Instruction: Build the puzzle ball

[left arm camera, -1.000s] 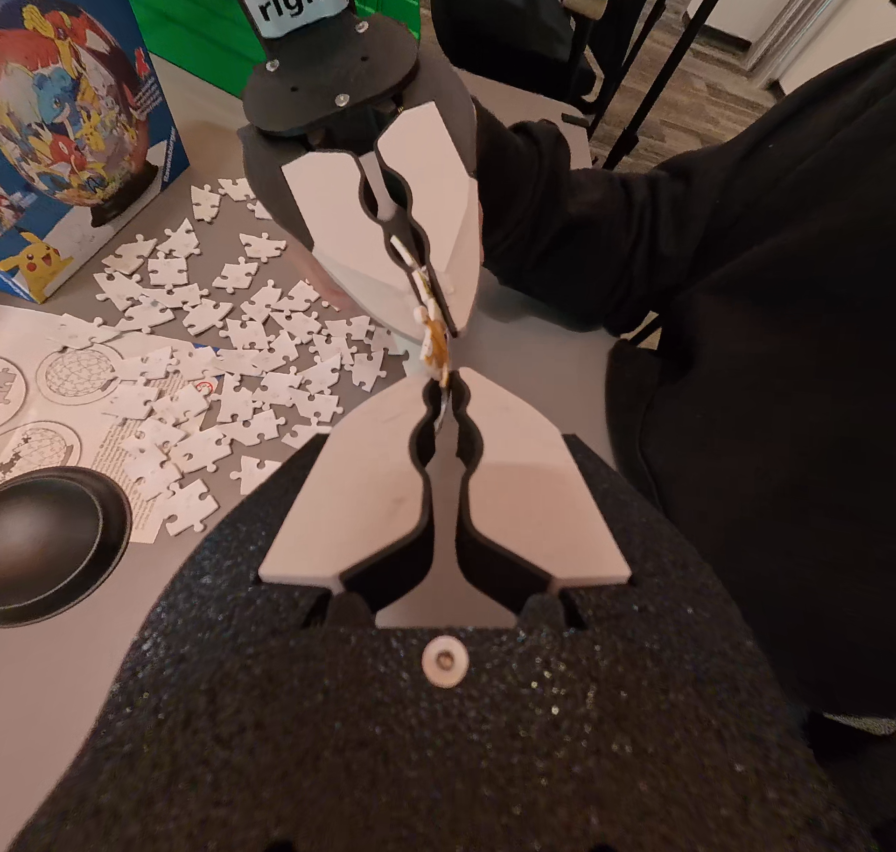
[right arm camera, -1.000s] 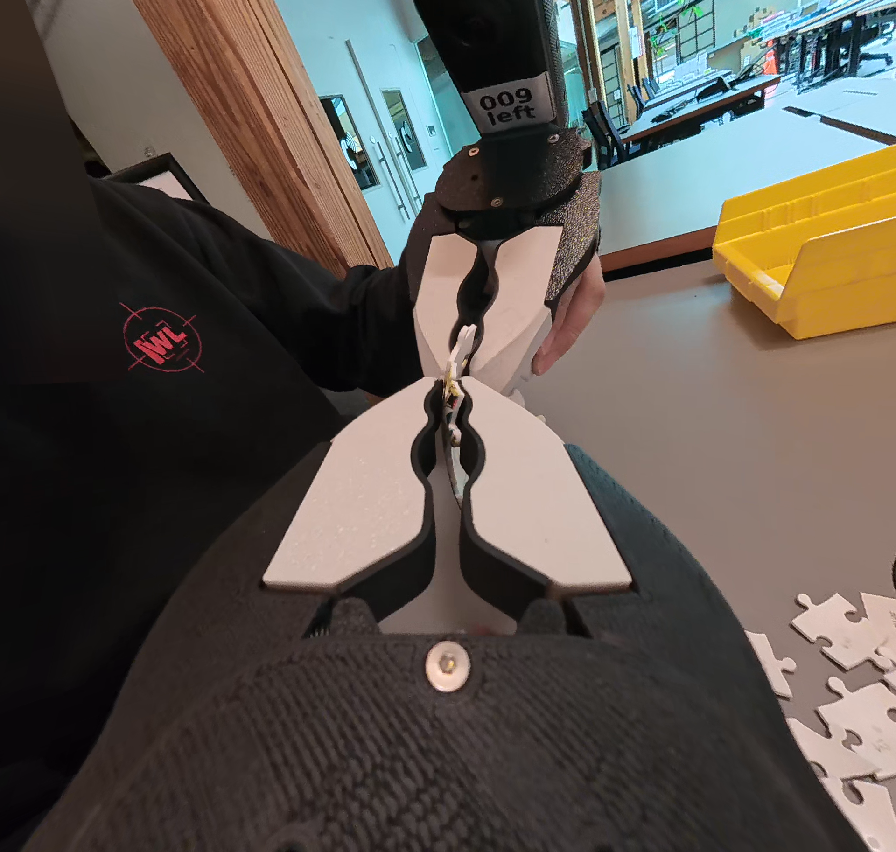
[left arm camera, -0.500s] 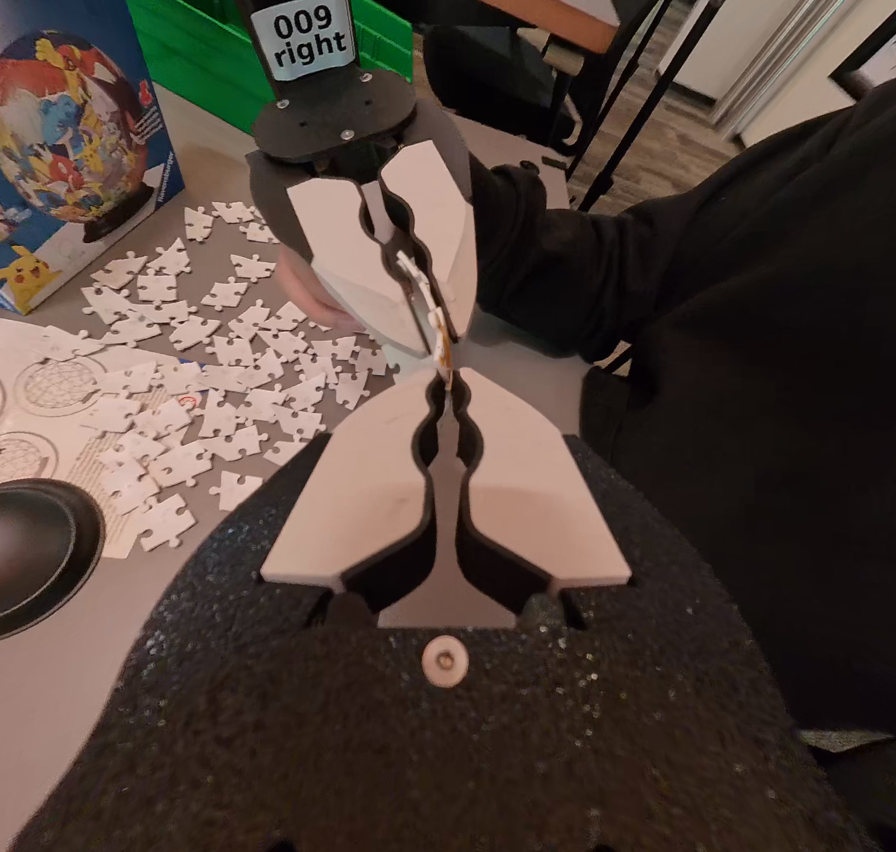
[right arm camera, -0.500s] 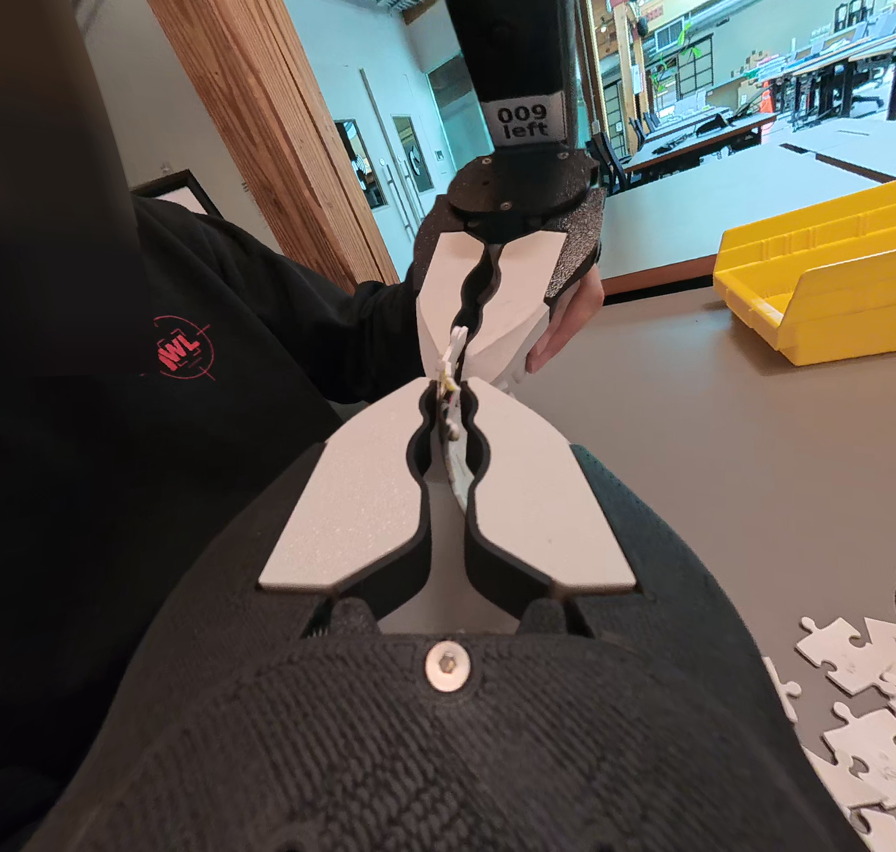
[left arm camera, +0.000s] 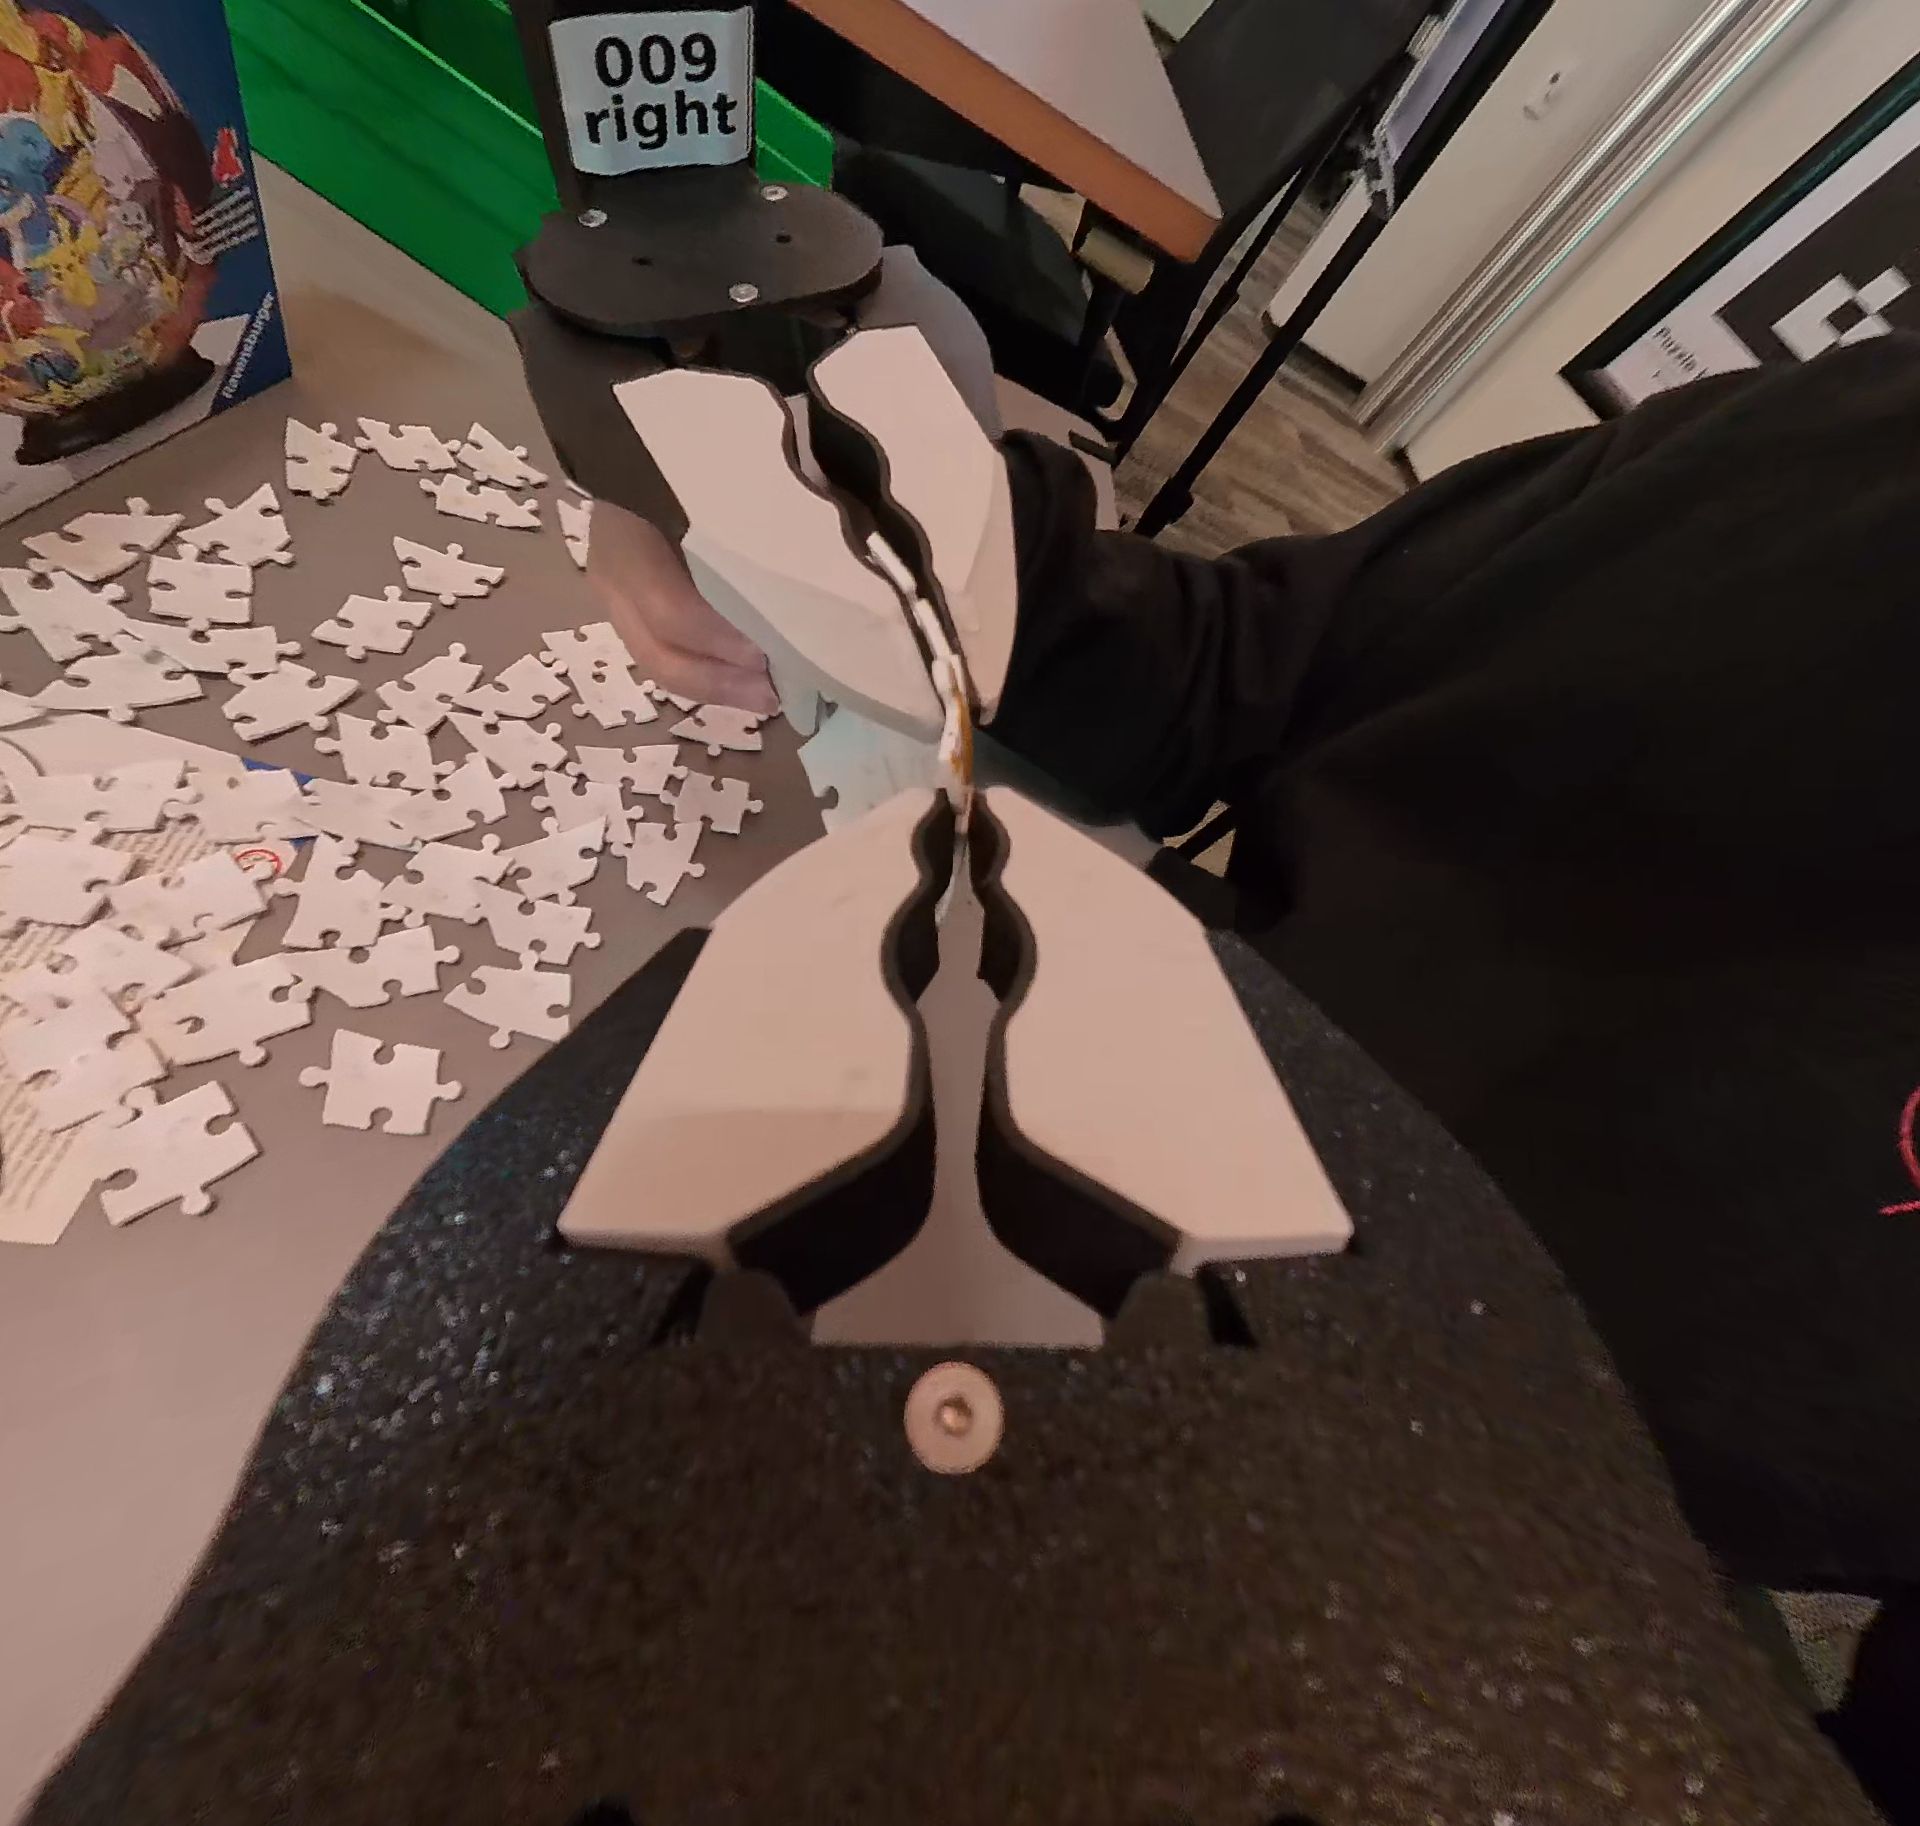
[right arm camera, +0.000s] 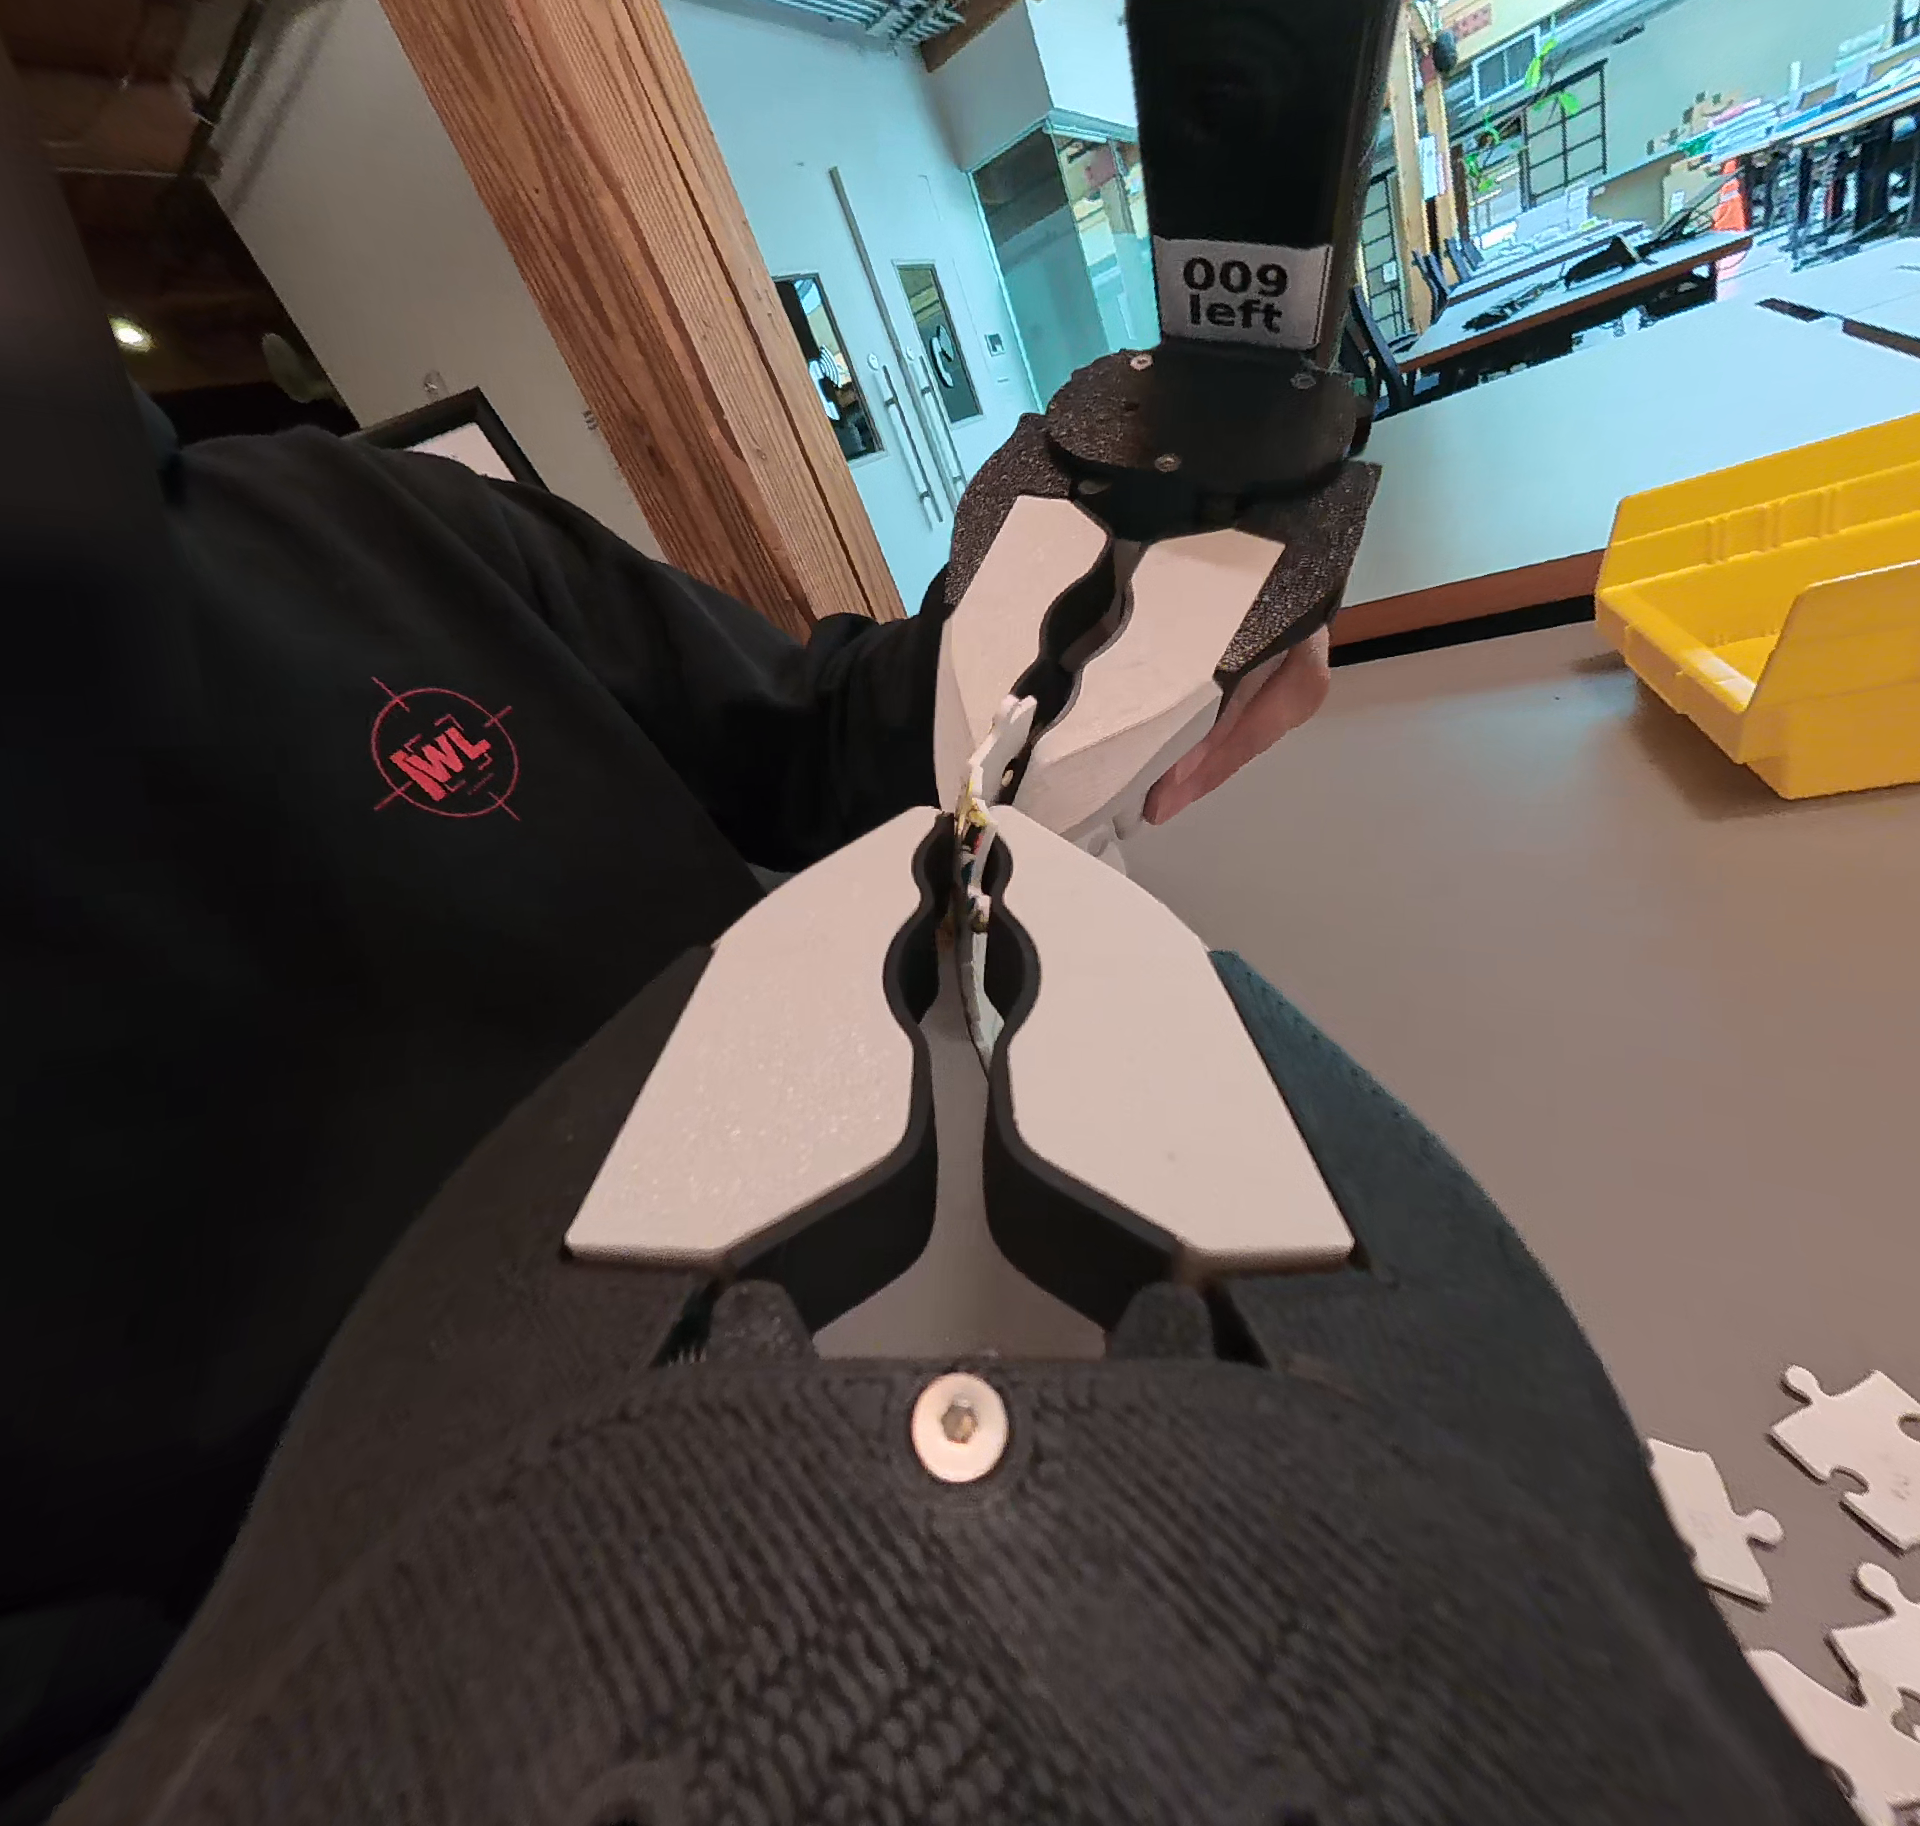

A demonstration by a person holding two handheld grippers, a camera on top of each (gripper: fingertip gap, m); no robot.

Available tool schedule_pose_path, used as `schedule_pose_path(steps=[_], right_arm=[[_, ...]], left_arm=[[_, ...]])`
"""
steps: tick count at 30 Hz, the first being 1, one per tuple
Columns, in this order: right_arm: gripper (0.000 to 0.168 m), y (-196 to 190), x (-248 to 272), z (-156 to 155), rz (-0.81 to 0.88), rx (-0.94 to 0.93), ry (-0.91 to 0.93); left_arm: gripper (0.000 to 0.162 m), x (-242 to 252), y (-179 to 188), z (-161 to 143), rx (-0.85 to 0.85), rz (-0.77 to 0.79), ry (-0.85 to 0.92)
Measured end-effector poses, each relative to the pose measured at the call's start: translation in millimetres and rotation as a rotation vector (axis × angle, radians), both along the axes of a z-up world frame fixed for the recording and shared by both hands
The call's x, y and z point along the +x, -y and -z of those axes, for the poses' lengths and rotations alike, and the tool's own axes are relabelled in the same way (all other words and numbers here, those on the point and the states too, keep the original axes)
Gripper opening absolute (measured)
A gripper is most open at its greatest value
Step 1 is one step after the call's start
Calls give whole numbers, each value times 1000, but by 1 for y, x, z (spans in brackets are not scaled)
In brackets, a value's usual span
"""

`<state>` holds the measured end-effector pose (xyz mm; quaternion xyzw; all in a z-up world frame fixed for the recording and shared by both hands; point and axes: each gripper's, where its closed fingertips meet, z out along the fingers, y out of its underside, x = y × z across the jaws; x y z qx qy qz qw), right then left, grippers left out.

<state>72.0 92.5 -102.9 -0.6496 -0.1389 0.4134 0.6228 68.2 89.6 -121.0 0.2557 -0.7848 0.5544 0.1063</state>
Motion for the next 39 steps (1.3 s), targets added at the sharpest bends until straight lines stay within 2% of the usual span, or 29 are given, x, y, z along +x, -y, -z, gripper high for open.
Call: schedule_pose_path(steps=[5,10,16,20,33,39], right_arm=[[3,-1,1,3,5,-22,6],[3,-6,6,5,43,-36,-3],[3,-7,9,7,62,-40,-2],[3,-7,7,7,59,-39,7],[3,-5,0,4,22,-44,7],[3,-6,1,7,19,-50,5]], left_arm=[[2,-2,1,2,-34,6,-47],[2,5,-4,4,-22,-37,-5],[17,12,-6,3,58,-85,92],[8,14,-7,1,94,-96,135],[2,5,-3,-3,-4,-42,25],[2,4,-3,-1,-113,-36,-90]])
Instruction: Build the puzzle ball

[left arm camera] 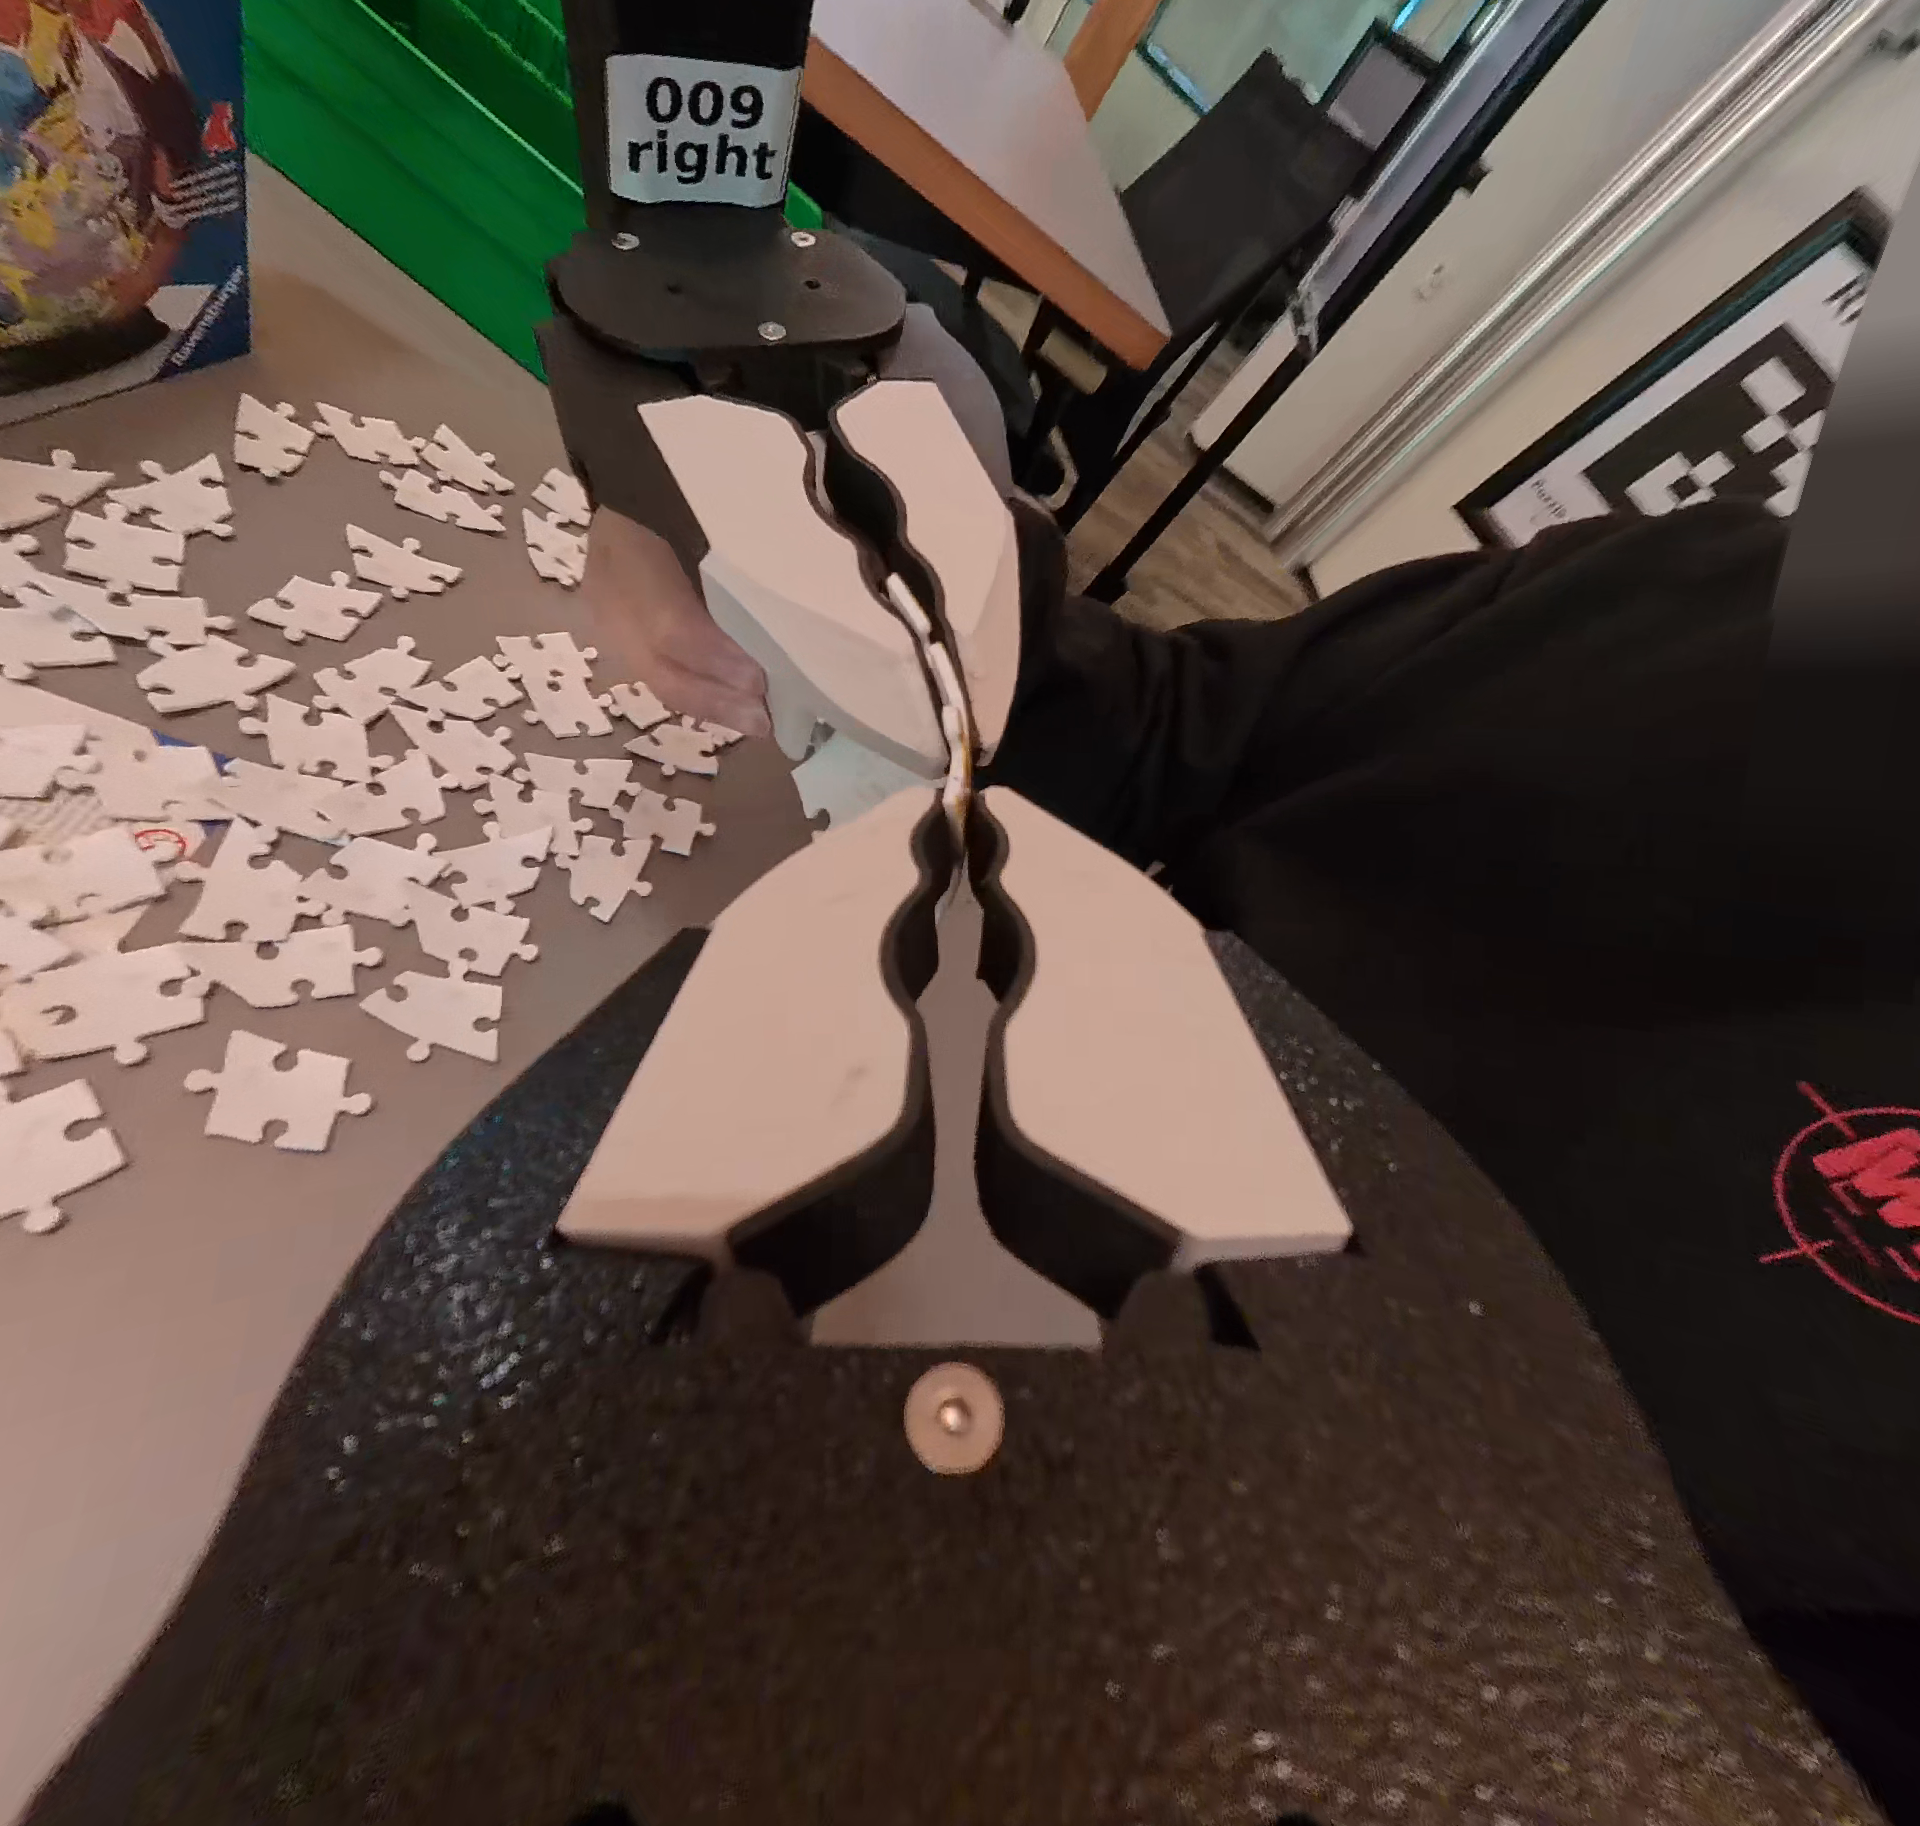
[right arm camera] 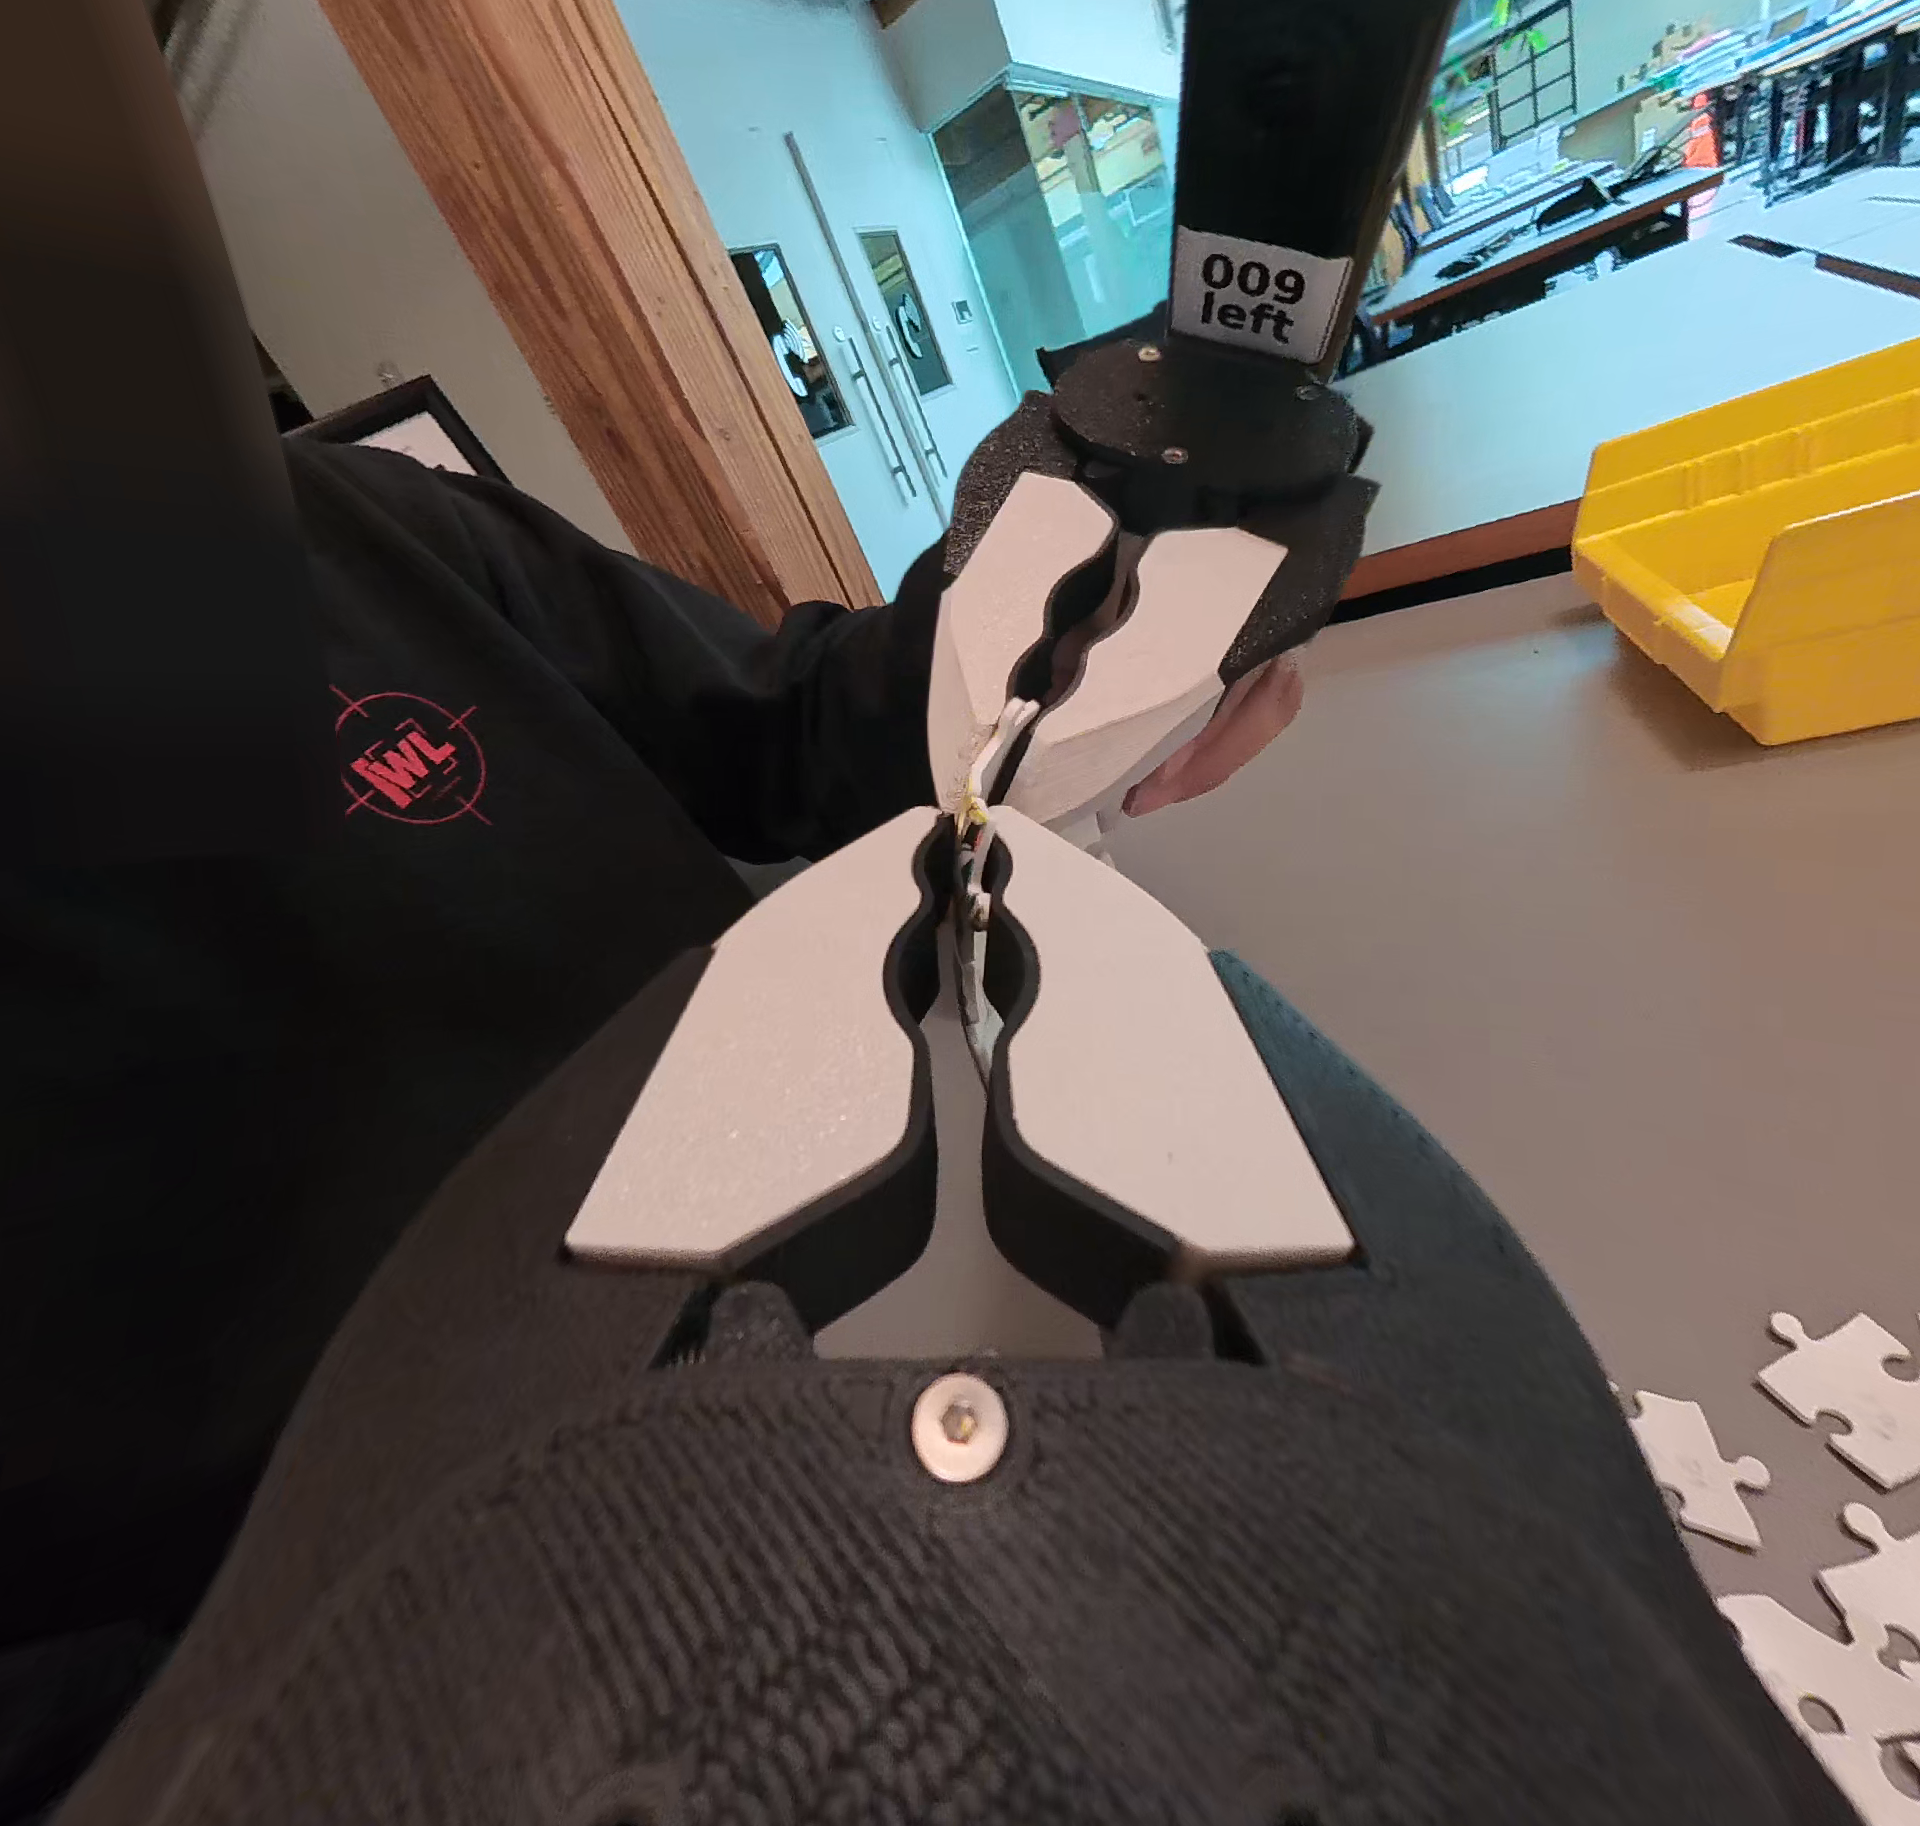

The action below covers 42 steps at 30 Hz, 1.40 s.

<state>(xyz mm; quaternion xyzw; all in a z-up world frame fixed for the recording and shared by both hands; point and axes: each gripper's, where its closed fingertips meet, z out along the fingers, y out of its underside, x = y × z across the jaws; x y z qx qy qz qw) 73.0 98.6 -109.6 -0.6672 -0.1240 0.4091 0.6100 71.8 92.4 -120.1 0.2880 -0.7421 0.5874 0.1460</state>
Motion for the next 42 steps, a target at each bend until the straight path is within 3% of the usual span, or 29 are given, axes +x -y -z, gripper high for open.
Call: schedule_pose_path(steps=[8,11,21,25,30,36,42], right_arm=[[3,-4,11,-7,38,-10,-126],[3,-4,17,-6,59,-27,-160],[3,-3,18,-15,18,-15,-286],[3,-2,18,-20,6,0,-318],[17,-2,30,-28,52,33,-396],[32,8,32,-28,72,58,-317],[33,4,17,-24,27,45,-256]], left_arm=[[4,10,-4,-4,-20,-65,32],[16,11,-6,-2,13,-68,54],[19,7,-6,13,156,-34,112],[8,2,-3,6,97,-3,130],[3,-2,-1,-10,-69,22,99],[3,0,-9,-31,-288,-2,81],[3,4,-13,-31,-343,-34,65]])
